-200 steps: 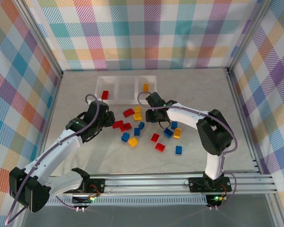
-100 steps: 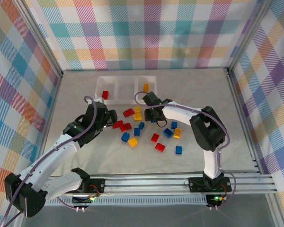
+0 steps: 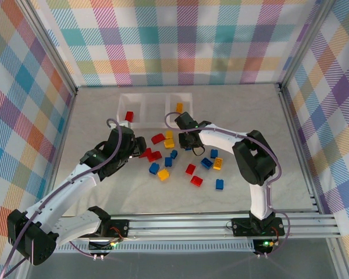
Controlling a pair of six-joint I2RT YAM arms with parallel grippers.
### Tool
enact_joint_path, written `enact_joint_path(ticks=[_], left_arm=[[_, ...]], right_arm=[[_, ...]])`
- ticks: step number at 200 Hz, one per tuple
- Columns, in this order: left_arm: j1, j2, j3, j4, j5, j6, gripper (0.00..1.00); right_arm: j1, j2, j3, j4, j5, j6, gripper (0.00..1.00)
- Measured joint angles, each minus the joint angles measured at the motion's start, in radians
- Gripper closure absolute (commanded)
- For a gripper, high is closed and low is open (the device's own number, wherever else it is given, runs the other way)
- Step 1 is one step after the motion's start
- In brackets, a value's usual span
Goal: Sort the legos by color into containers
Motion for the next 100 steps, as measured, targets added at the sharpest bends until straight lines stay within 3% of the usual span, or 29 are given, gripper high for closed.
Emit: enact_joint_path(ticks=[100], left_arm=[[0.000, -0.011, -0.011, -0.010, 0.040, -0.009, 0.34]], right_arm=[[0.002, -0.007, 0.030, -0.021, 0.000, -0.056, 0.67]])
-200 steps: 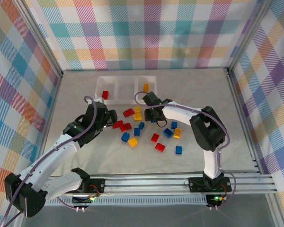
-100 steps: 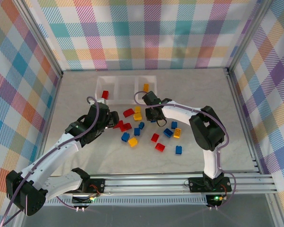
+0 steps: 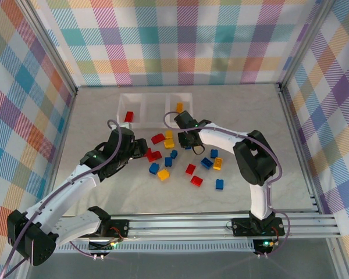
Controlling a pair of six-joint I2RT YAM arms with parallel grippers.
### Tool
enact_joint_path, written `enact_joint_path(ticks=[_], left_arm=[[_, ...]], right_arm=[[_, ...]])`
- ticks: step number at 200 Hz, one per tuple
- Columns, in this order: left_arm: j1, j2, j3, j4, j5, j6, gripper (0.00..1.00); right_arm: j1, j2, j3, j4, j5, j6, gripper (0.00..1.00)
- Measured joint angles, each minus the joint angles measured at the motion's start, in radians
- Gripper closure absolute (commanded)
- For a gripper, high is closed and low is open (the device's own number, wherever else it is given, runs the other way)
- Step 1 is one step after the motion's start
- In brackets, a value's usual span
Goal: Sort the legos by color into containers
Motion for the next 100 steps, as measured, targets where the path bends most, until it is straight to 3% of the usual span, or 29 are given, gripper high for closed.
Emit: enact_joint_path(ticks=[67, 100], left_arm=[[0.000, -0.005, 0.000, -0.072, -0.003, -0.027, 0.34], [0.000, -0.042, 0.001, -0.114, -0.011, -0.040, 0.33]], right_arm=[[0.000, 0.005, 0.288, -0.009, -0.047, -0.074, 0.67], [0.000, 0.085, 0.464, 0.034, -0.077, -0.112, 0.67]])
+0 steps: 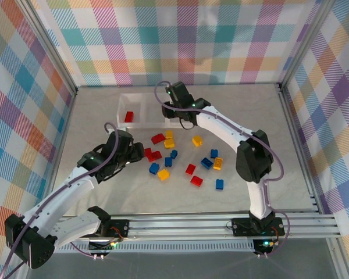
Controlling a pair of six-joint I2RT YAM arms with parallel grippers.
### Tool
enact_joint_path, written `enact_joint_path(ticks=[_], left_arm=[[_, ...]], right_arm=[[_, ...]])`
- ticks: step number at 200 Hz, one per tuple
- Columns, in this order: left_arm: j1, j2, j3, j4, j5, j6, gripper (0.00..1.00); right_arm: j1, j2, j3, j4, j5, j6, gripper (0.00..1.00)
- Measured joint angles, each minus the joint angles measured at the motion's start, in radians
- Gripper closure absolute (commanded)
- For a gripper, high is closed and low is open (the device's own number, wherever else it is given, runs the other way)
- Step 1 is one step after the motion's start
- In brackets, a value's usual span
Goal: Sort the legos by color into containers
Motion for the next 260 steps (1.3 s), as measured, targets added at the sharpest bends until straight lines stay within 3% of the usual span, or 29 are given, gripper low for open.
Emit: enact_joint_path(ticks=[53, 77, 94, 134, 158, 196, 260], left_arm=[[-0.001, -0.049, 0.019, -0.072, -0.047, -0.039, 0.34], [-0.001, -0.046, 0.027, -0.113, -0.059, -0.049, 0.34], [-0.001, -0.046, 0.032, -0.135, -0.063, -0.049, 0.34], [-0.001, -0.046, 0.045, -0.180, -0.085, -0.050, 0.32], [-0.001, -0.037, 0.045, -0.195, -0.092, -0.056, 0.28], [-0.001, 0.030, 0.035, -0.169, -0.090, -0.085, 0.25], [-0.001, 0.340, 0.044, -0.047, -0.077, -0.110, 0.15]], right_arm=[[0.000, 0.245, 0.239, 0.028, -0.025, -0.063, 0.64], [0.000, 0.366, 0.392, 0.002, -0.026, -0.090, 0.40], [0.000, 0.441, 0.523, -0.035, -0.025, -0.119, 0.29], [-0.001, 0.448, 0.593, -0.085, -0.025, -0.145, 0.25], [-0.001, 0.353, 0.466, -0.100, -0.025, -0.144, 0.24], [-0.001, 0.082, 0.119, -0.072, -0.048, -0.132, 0.22], [-0.001, -0.291, -0.353, -0.001, -0.088, -0.071, 0.22]])
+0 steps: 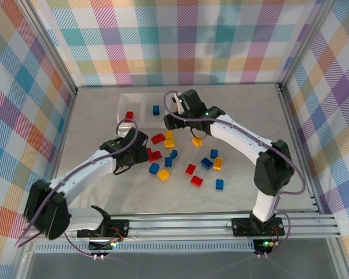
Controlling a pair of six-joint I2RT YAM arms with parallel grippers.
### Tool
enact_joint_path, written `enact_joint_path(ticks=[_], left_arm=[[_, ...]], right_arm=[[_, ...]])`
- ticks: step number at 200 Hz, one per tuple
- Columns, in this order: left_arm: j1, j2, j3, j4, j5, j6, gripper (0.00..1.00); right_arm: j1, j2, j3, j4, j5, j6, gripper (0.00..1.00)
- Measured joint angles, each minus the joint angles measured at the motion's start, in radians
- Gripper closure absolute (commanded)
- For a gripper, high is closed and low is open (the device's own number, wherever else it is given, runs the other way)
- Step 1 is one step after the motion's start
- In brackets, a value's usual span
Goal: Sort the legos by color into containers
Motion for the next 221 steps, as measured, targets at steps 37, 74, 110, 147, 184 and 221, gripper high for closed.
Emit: enact_joint_path(ticks=[37, 74, 110, 147, 184, 221], left_arm=[[0.003, 0.185, 0.062, 0.092, 0.005, -0.016, 0.15], [0.033, 0.334, 0.108, 0.187, 0.048, -0.015, 0.15], [0.064, 0.414, 0.131, 0.222, 0.066, -0.007, 0.15], [0.088, 0.428, 0.135, 0.223, 0.072, 0.018, 0.19], [0.107, 0.446, 0.145, 0.233, 0.098, 0.051, 0.29], [0.109, 0.457, 0.145, 0.233, 0.115, 0.068, 0.34]], right_arm=[[0.000, -0.138, -0.243, 0.000, -0.005, 0.049, 0.21], [0.001, -0.293, -0.415, -0.016, 0.017, 0.092, 0.16], [0.001, -0.404, -0.485, -0.038, 0.068, 0.114, 0.13], [0.001, -0.482, -0.545, -0.050, 0.106, 0.139, 0.12], [0.001, -0.510, -0.564, -0.070, 0.138, 0.153, 0.12], [0.001, -0.541, -0.570, -0.091, 0.166, 0.164, 0.11]])
